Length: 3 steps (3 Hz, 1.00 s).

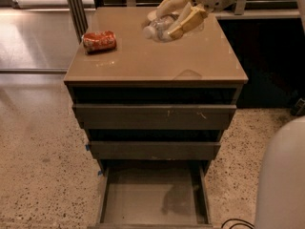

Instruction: Place water bottle into bottom drawer

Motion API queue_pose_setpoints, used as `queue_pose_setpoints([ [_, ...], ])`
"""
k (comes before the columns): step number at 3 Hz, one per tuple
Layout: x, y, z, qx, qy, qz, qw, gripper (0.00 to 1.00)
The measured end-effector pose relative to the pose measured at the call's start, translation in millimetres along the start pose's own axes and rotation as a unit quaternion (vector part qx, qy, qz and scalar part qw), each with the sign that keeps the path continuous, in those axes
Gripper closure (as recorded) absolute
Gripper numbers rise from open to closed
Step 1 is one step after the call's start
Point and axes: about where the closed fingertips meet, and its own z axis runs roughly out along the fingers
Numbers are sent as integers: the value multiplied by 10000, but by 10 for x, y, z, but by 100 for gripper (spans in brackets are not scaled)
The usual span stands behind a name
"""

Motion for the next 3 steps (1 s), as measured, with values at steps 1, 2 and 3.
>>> queue_pose_setpoints([
  [1, -491, 463, -529, 301, 252, 227, 9990, 100],
  [2, -843, 974, -634, 316, 120, 433, 9985, 100],
  [3, -881, 1351, -283, 114, -471, 544, 9973, 100],
])
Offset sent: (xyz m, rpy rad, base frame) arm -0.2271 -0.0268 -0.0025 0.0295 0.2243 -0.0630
